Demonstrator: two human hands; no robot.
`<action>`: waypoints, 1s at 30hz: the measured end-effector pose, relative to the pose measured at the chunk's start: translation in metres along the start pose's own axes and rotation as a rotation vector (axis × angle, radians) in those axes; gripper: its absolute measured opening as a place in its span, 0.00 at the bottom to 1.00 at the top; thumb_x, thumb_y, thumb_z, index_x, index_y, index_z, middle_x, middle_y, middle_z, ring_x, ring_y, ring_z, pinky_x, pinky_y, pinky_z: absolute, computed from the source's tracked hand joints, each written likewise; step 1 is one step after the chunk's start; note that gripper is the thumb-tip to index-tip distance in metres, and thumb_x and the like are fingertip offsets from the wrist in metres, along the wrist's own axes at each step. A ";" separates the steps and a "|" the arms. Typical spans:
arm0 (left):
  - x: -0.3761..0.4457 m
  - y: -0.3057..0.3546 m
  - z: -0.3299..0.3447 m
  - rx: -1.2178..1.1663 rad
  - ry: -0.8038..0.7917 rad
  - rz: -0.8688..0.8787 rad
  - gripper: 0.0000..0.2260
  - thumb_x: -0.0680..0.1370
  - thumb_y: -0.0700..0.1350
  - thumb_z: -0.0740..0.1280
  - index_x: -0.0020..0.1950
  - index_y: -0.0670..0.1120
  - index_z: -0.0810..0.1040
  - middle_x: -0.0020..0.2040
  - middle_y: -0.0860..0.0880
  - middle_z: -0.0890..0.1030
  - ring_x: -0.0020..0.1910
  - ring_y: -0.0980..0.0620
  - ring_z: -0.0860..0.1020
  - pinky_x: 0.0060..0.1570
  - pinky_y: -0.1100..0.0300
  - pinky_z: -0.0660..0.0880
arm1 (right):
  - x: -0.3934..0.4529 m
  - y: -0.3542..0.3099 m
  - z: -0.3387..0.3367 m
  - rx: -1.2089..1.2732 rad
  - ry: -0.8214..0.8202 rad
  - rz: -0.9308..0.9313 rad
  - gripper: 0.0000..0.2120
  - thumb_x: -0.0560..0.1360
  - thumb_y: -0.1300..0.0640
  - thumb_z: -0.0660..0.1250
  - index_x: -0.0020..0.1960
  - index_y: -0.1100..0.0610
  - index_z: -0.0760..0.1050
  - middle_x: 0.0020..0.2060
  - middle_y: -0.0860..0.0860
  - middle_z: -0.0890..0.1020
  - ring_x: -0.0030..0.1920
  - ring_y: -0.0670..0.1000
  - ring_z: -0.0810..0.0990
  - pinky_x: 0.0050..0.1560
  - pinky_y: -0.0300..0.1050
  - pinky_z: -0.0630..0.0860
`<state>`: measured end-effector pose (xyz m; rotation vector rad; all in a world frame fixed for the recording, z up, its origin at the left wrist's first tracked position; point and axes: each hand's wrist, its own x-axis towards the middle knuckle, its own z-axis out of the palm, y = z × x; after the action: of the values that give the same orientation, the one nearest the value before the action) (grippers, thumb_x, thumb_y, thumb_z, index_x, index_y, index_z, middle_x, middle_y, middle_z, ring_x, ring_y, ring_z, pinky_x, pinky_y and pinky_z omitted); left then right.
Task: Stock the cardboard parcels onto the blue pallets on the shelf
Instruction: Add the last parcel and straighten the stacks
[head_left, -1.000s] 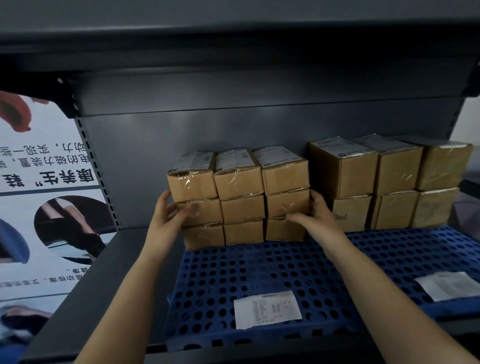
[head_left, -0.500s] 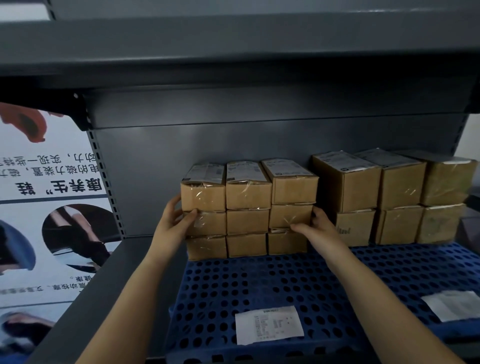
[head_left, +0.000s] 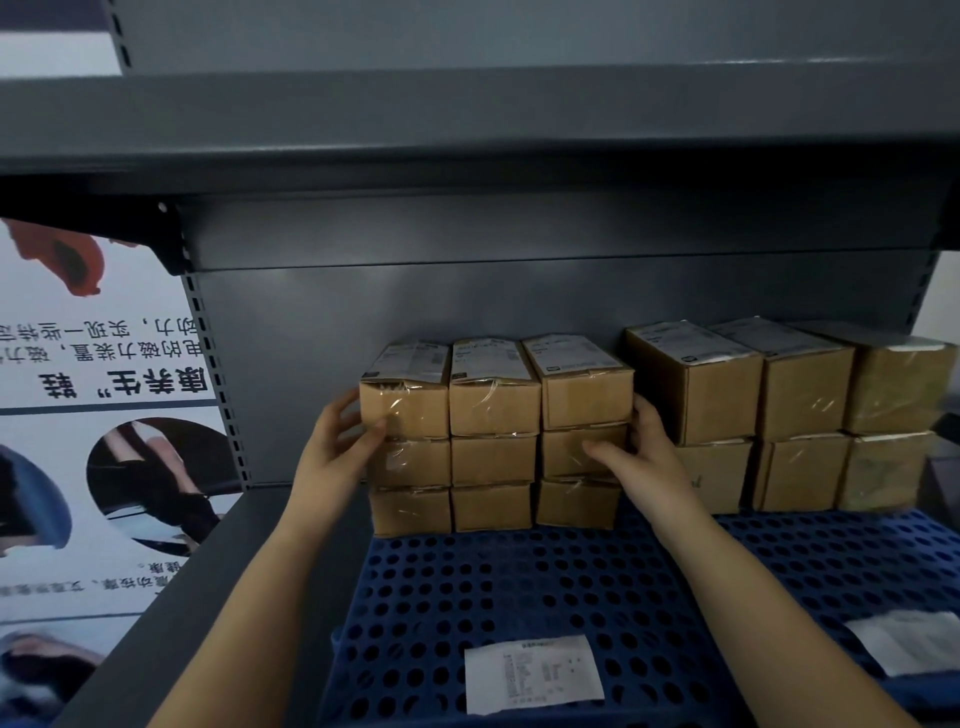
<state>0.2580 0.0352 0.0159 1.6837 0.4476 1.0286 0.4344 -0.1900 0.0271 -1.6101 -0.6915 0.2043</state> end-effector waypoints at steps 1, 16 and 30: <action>0.001 0.001 0.000 0.001 0.005 0.001 0.22 0.76 0.47 0.66 0.69 0.51 0.67 0.62 0.48 0.75 0.59 0.49 0.76 0.51 0.57 0.75 | 0.000 -0.001 0.001 -0.003 -0.004 -0.002 0.35 0.74 0.59 0.68 0.75 0.50 0.55 0.57 0.42 0.68 0.59 0.42 0.64 0.60 0.39 0.62; -0.004 0.001 0.001 0.026 0.043 0.012 0.22 0.77 0.43 0.65 0.71 0.47 0.65 0.59 0.49 0.75 0.57 0.51 0.74 0.44 0.65 0.71 | 0.002 0.006 0.006 0.020 -0.065 0.013 0.38 0.74 0.60 0.69 0.76 0.50 0.51 0.66 0.47 0.69 0.62 0.44 0.67 0.64 0.41 0.63; -0.005 -0.005 -0.006 0.033 0.043 -0.013 0.21 0.76 0.42 0.66 0.68 0.47 0.67 0.60 0.47 0.76 0.56 0.50 0.76 0.47 0.62 0.73 | -0.002 0.003 0.007 0.002 -0.038 0.040 0.37 0.74 0.60 0.68 0.76 0.52 0.52 0.73 0.54 0.64 0.68 0.49 0.65 0.61 0.39 0.61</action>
<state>0.2507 0.0369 0.0097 1.6885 0.5053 1.0542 0.4300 -0.1856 0.0223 -1.6228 -0.6884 0.2656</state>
